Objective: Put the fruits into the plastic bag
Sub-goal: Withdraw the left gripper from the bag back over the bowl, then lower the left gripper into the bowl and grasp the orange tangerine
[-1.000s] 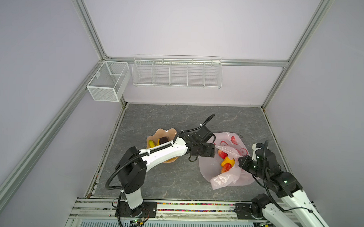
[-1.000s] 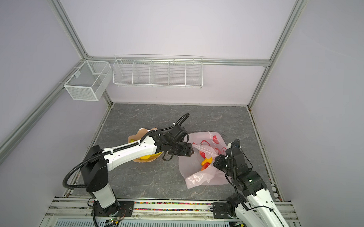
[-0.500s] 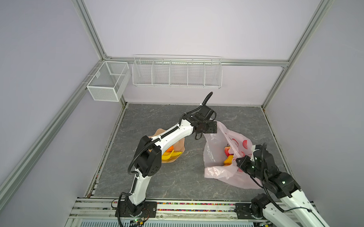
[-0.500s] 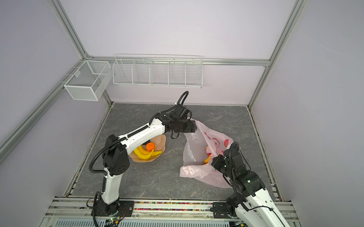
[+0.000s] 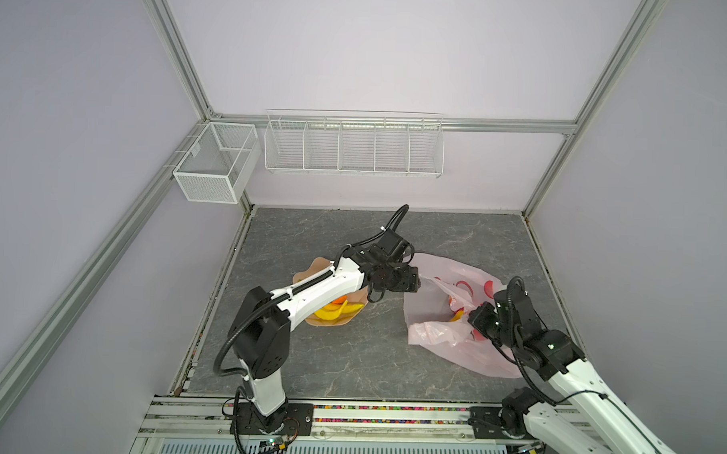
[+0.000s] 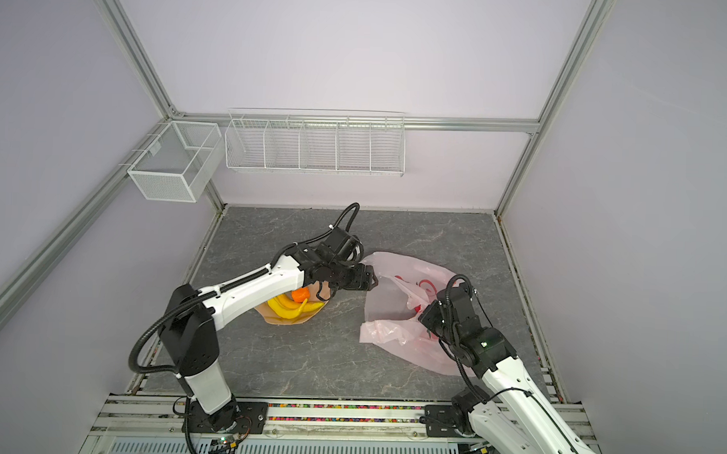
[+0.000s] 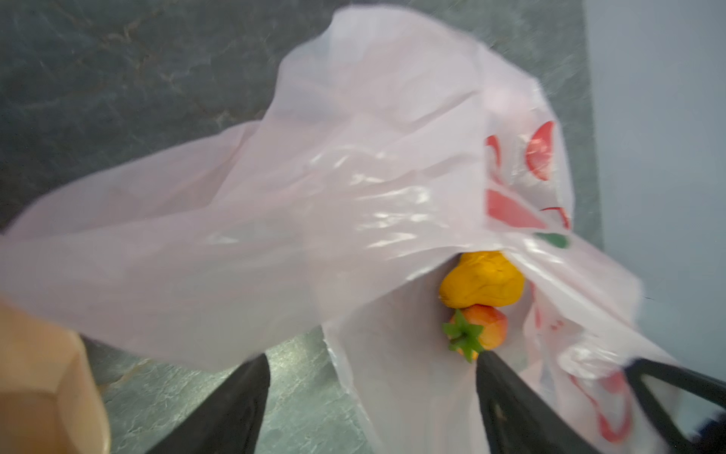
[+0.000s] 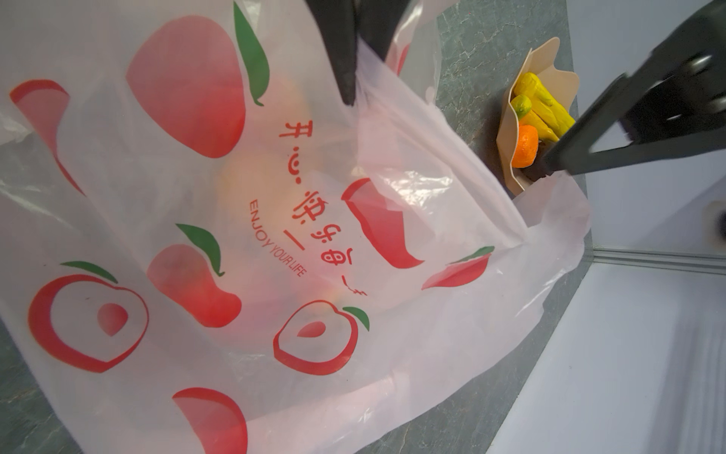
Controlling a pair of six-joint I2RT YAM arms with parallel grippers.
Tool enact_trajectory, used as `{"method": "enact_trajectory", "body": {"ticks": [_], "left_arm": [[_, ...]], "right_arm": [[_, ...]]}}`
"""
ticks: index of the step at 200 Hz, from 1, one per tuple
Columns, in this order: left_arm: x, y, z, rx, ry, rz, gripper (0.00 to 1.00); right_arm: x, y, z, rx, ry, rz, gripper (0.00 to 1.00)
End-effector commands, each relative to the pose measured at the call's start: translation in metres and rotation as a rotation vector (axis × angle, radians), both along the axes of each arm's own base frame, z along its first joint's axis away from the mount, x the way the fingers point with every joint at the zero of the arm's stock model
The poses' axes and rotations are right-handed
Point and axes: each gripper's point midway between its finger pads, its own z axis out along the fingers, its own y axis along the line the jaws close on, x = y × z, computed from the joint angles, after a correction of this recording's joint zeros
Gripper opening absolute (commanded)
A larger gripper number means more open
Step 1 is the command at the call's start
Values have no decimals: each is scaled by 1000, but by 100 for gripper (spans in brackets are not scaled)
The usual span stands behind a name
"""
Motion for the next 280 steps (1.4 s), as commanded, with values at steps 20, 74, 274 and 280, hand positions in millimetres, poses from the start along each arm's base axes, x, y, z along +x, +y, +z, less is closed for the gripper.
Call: {"method": "enact_trajectory", "body": {"ticks": [20,74,274,280], "left_arm": [[-23,28,29,9,-25,-40,82],[-11,148,30,165,-46,269,84],[68,202,-120,297,282,511,72],[68,202,-123,303,290,512,71]], "right_arm": [[7,0,12,16,-29,-35,6],[8,0,14,19,-34,-35,6],[16,4,15,2,-30,-31,6],[16,4,15,3,-30,-29,6]]}}
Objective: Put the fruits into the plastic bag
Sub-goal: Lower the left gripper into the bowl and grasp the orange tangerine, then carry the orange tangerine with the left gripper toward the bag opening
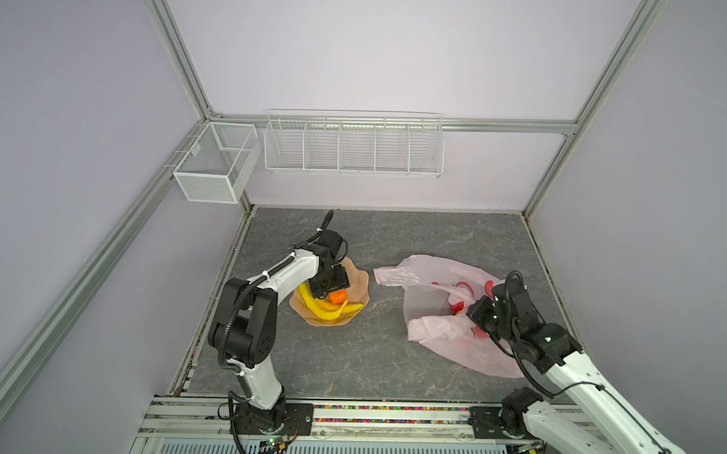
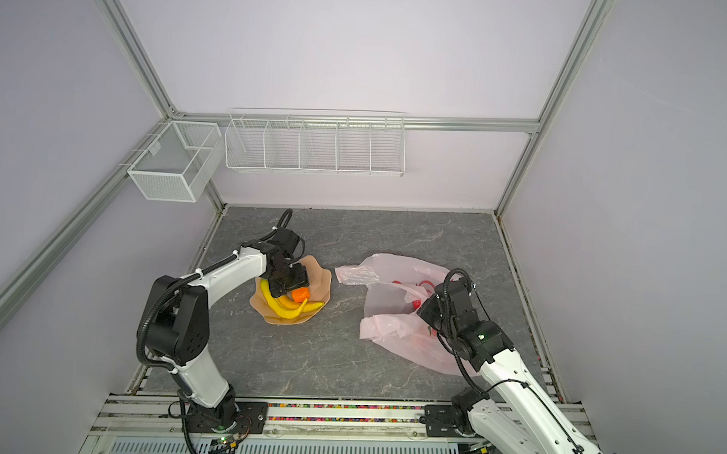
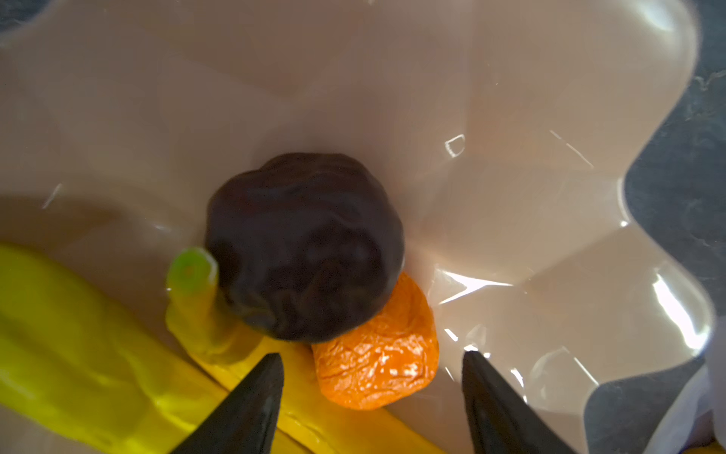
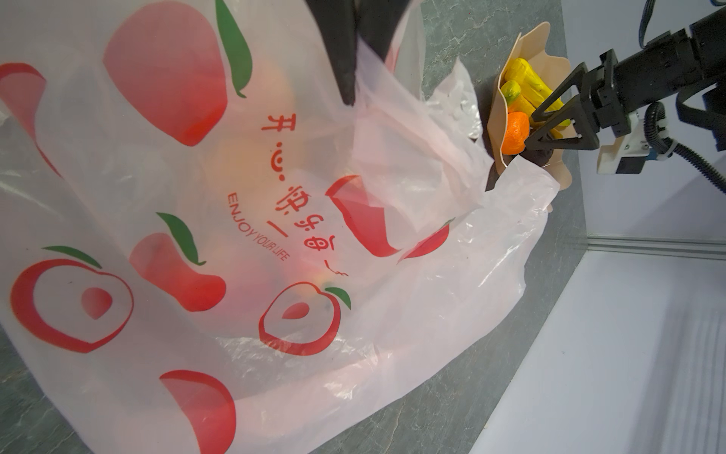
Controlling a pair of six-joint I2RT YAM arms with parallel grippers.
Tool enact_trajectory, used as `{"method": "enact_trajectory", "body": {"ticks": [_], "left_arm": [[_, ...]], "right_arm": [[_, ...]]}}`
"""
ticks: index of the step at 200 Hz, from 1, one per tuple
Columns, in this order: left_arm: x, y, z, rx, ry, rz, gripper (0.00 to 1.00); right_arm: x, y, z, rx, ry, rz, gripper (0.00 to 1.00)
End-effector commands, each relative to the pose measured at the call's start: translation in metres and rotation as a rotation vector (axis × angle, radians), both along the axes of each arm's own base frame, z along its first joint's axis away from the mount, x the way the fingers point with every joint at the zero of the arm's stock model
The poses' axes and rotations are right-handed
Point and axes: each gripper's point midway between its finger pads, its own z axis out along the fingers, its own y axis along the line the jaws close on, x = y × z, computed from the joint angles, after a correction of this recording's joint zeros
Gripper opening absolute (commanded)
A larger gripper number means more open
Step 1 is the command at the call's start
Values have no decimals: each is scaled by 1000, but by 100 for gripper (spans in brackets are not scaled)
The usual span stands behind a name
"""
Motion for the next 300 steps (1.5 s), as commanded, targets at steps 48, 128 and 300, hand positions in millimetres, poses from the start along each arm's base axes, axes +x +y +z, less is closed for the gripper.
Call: {"method": "enact_trajectory", "body": {"ticks": [48,128,300], "left_arm": [[9,-7,-23,-5,43,19,67],[9,-7,25,-41,-52,3,36],[-71,-172,138,-1040,-63,-28,17]], "right_arm": [[8,4,6,6,-21,-8,6],[8,1,9,-4,-31,-9,6],[7,2,18,-6,-54,12,6]]}}
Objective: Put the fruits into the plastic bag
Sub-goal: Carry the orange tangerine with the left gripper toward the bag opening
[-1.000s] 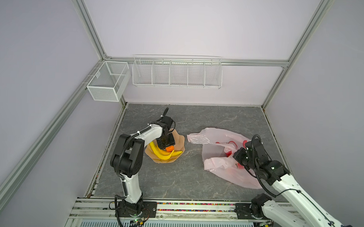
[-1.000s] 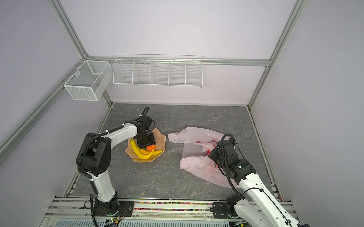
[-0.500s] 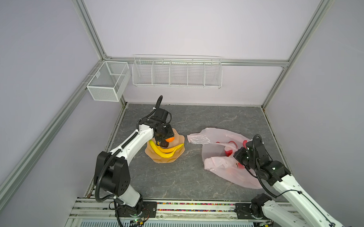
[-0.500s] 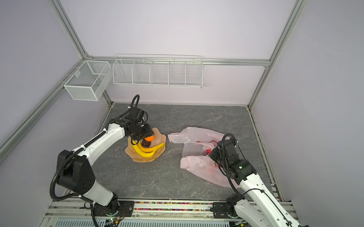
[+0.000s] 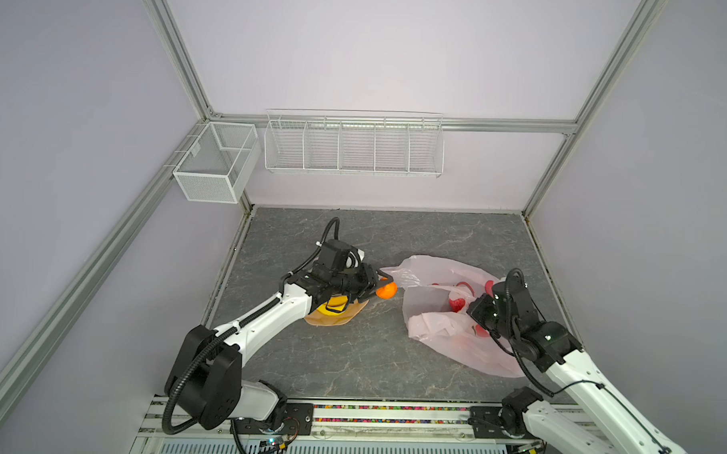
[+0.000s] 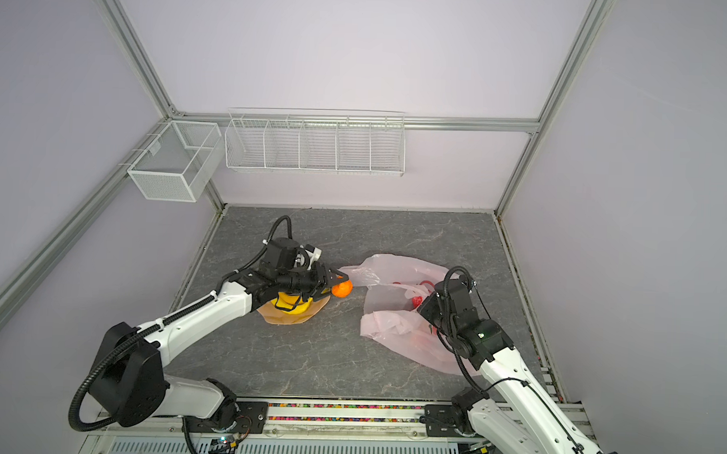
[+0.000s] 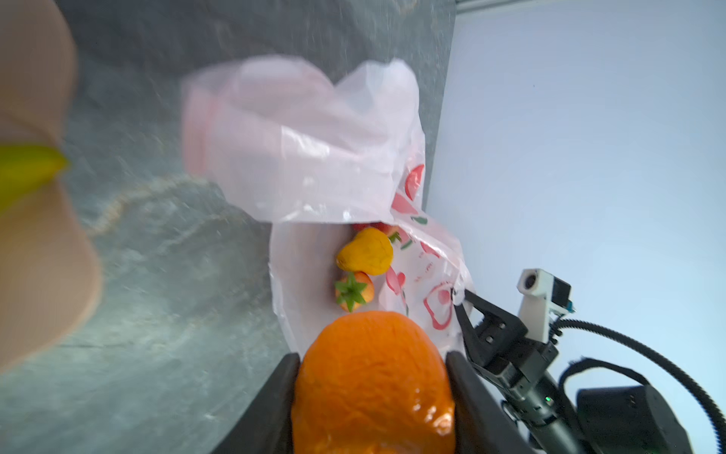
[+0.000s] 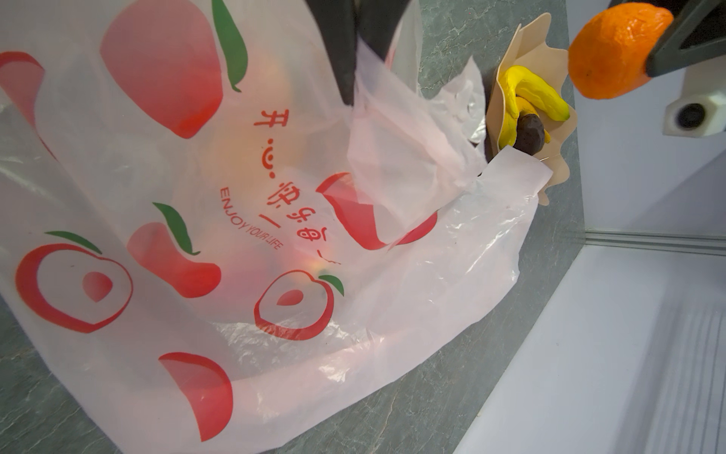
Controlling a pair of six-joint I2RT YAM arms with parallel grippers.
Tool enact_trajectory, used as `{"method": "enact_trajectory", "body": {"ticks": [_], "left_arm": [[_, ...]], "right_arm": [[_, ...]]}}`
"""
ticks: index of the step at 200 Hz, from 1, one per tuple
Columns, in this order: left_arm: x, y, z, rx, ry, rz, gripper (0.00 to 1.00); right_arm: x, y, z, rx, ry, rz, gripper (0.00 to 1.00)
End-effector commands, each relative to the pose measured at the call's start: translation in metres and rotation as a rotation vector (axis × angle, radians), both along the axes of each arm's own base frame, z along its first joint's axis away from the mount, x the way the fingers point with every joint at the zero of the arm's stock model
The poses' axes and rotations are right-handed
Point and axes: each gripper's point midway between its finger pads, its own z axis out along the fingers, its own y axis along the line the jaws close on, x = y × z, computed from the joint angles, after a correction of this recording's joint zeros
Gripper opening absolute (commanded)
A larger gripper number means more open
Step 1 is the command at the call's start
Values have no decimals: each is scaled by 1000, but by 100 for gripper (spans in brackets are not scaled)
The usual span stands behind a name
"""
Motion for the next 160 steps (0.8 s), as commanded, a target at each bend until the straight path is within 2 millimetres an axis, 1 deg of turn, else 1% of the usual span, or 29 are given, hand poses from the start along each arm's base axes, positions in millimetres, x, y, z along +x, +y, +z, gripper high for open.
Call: {"method": "enact_trajectory", "body": {"ticks": [1,13,34,52,79,100,125,144,160], "left_arm": [[6,-20,15,-159,63,54,17],[6,-25,8,-161,81,71,13],[6,-38,1,-197,104,96,12],[3,-53,-8,-208,128,97,12],[-12,-74,-26,-193,160,81,10],[-24,-87,-35,-195,182,74,9],[-40,-99,-49,-153,200,56,8],[-44,-106,-56,-146,215,55,8],[-44,-109,-60,-140,221,57,8]], "right_arm": [[2,3,12,5,-30,18,6],[3,4,13,7,-32,21,6],[3,5,14,8,-35,29,6],[4,6,15,9,-38,32,6],[3,6,17,6,-43,36,6],[3,5,17,5,-44,34,6],[2,5,18,6,-45,36,6],[2,4,18,7,-48,33,6],[1,4,18,6,-49,34,6]]}}
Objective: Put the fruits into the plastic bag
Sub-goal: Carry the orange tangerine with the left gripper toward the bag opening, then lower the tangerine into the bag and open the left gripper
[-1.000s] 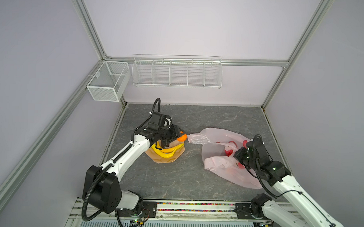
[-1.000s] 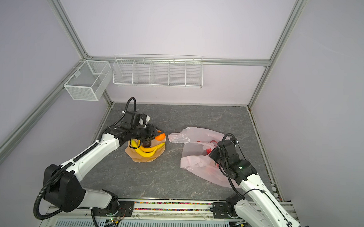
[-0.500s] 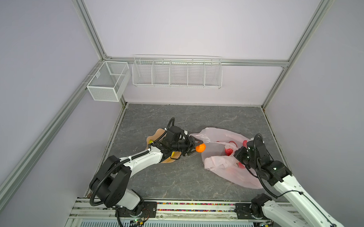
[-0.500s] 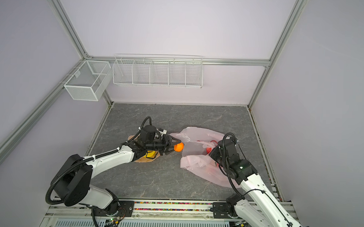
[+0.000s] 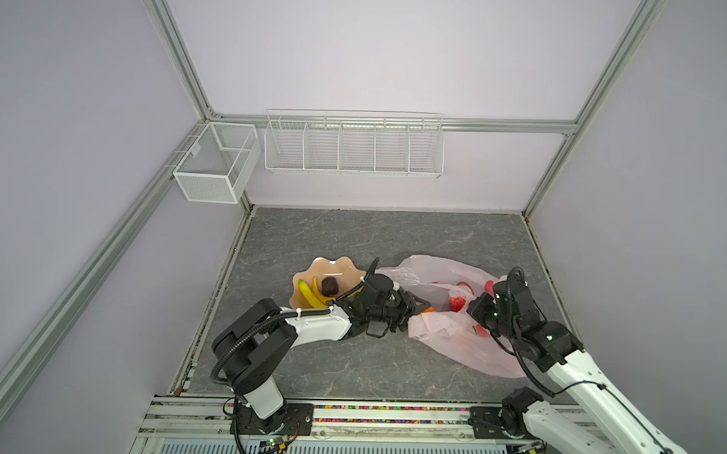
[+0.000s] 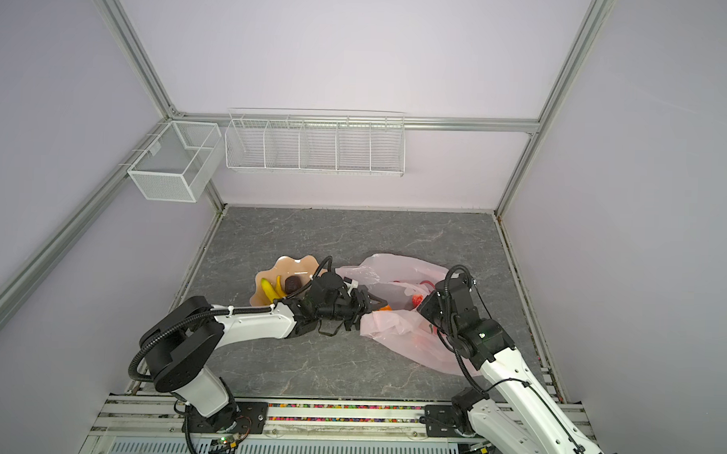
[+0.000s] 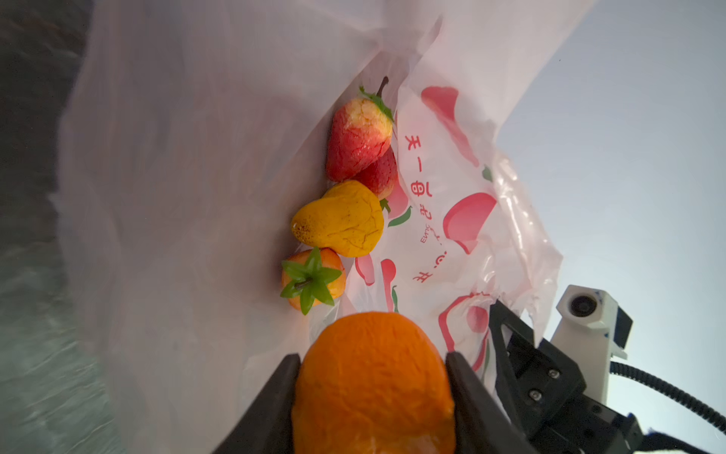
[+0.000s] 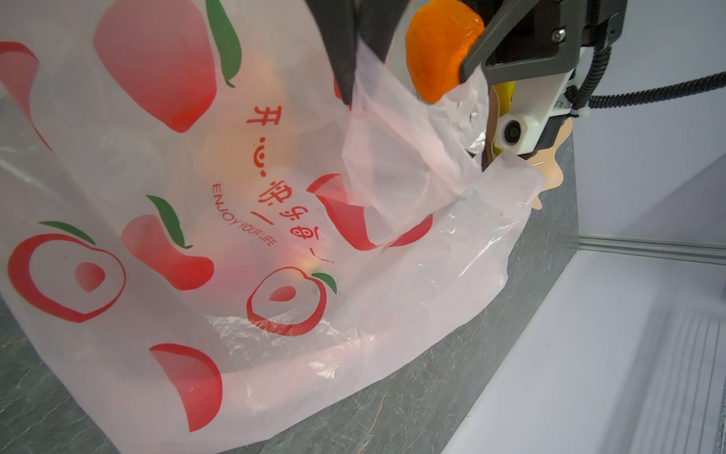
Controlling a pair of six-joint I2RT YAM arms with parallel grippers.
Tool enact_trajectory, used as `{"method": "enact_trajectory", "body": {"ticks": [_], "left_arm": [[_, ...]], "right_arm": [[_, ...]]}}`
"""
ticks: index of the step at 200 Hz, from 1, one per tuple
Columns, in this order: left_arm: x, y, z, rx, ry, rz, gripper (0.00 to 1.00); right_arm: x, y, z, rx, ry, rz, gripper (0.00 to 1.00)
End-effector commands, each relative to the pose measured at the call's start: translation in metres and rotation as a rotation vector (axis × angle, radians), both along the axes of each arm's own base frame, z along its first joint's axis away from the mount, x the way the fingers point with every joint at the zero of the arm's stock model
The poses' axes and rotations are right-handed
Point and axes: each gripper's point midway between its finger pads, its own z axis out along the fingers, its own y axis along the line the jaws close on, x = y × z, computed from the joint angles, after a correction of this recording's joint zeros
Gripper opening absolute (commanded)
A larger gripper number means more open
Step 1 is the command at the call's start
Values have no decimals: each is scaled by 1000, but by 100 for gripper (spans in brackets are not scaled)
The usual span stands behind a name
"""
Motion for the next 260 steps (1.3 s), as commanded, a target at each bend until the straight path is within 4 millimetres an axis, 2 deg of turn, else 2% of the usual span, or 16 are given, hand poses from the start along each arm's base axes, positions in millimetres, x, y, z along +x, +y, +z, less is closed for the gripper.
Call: {"method": "enact_trajectory", "body": {"ticks": [1,36,93,141,167,193,217,237,260], "left_arm": [[7,-6,-3,-11,19,44,8],[12,-21,-7,-10,25,25,8],[9,-74,-20,-16,54,-56,8],[10,-105,-34,3,68,-77,11],[10,-108,-41,17,76,-76,26],[9,-107,-39,21,74,-79,54],[8,-104,-34,32,63,-84,71],[6,-100,-33,54,57,-93,78],[6,-96,-33,65,60,-90,79]], "right_arm": [[0,2,12,11,-34,13,6],[-3,1,10,17,-30,8,6],[-2,3,11,35,-32,5,6],[-1,4,10,41,-30,6,6],[-2,3,8,43,-27,1,6],[-3,1,8,40,-30,-4,6],[-3,1,8,38,-30,-4,6],[-3,1,7,37,-28,-3,7],[-3,1,7,37,-28,-3,7]]}}
